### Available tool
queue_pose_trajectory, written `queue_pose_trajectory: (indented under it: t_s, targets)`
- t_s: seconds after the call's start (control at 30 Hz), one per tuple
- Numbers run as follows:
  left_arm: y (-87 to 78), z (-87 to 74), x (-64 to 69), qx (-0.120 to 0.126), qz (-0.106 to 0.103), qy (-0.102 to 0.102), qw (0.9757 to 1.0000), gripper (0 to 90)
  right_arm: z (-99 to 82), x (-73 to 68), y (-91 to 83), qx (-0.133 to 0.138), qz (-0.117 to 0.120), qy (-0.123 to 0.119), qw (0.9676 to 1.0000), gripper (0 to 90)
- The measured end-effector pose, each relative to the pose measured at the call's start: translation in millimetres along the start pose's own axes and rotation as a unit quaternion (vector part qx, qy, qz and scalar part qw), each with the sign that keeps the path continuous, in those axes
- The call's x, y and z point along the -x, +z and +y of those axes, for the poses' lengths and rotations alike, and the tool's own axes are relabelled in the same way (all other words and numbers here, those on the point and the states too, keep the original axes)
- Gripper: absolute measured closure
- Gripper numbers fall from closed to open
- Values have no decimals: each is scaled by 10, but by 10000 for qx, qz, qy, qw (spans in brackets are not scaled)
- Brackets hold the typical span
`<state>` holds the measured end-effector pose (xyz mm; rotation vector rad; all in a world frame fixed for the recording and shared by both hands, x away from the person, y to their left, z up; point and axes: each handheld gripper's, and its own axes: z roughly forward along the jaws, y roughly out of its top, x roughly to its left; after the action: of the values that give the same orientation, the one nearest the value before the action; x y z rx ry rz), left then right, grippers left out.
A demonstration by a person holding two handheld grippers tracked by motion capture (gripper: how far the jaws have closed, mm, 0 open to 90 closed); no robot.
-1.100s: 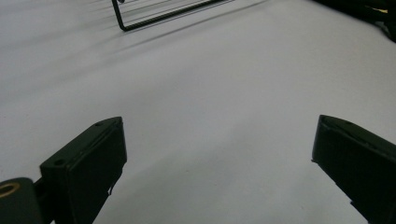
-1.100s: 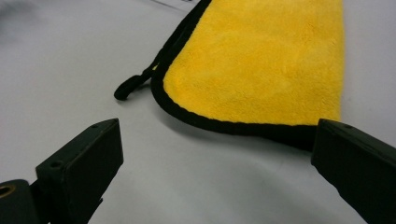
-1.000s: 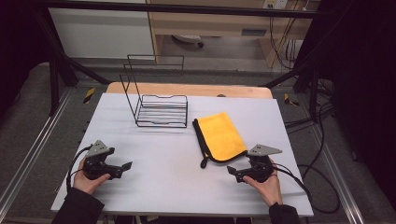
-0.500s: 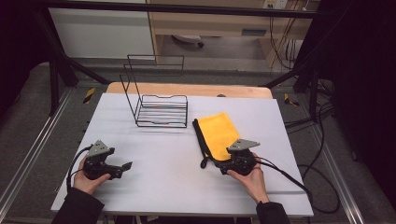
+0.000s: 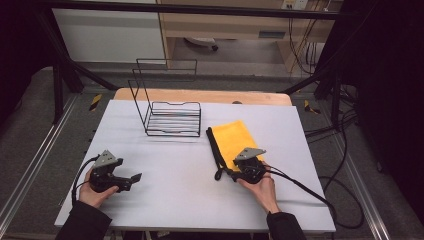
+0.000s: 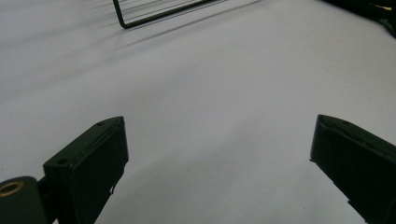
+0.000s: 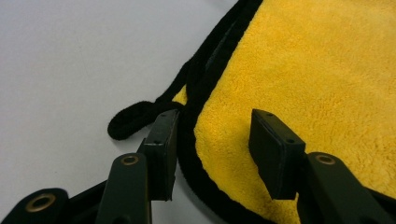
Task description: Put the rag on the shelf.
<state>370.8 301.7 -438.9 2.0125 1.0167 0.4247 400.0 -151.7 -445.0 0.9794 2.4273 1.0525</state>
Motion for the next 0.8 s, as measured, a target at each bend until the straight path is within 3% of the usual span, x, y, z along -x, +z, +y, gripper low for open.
queue_pose_trajectory:
  t_s: [0.43, 0.8]
  targets:
    - [-2, -1, 2, 1, 10, 3, 10000, 40, 18, -61, 90, -97, -256, -449, 9986, 578]
    - [-1, -2, -1, 1, 2, -4, 10000, 41, 47, -43, 81, -173, -376, -539, 9977, 750]
